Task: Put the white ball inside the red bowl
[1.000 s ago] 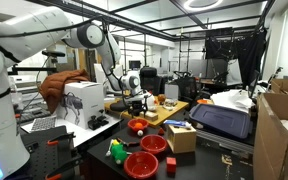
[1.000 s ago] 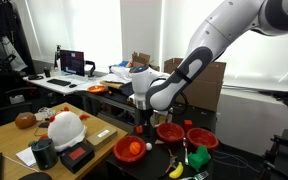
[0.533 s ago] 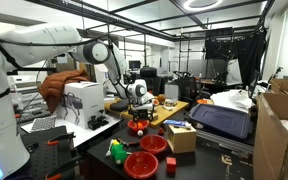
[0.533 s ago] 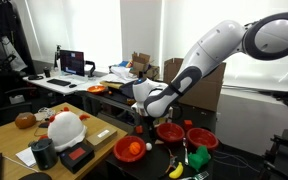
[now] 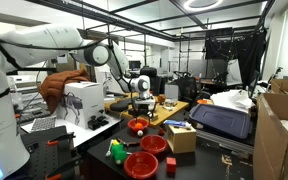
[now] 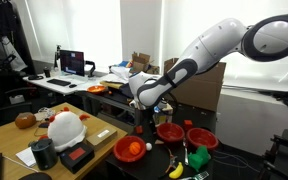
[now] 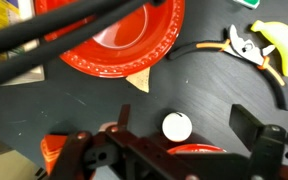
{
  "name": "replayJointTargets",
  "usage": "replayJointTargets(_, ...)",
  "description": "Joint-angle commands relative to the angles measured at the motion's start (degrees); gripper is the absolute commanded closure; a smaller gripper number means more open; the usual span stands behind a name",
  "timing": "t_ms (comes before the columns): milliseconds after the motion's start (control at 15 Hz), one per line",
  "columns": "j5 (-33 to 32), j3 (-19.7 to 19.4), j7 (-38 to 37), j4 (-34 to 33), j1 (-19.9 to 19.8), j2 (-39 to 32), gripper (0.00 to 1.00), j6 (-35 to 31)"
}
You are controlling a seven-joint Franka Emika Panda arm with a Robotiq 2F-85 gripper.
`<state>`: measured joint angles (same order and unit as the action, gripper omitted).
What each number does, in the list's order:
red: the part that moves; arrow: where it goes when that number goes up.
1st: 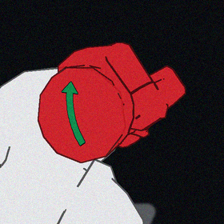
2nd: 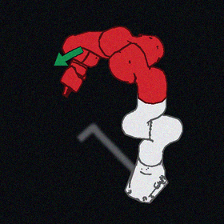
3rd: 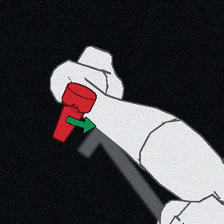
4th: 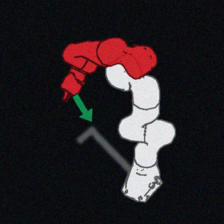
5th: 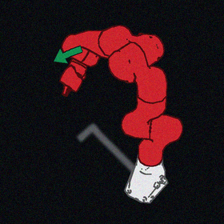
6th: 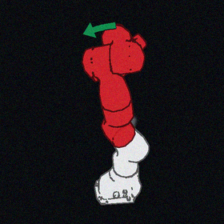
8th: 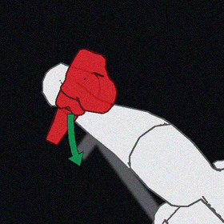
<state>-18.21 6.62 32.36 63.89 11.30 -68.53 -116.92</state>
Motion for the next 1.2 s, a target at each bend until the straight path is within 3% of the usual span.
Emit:
replayJointTargets(0,3.25,2.05,2.71,-3.99,-0.89,-2.11,0.00,5.33)
replayJointTargets(533,8.20,4.98,5.03,-7.92,-0.95,-6.54,0.00,7.47)
replayJointTargets(1133,7.30,5.05,4.61,-10.91,-0.35,-10.74,0.00,1.19)
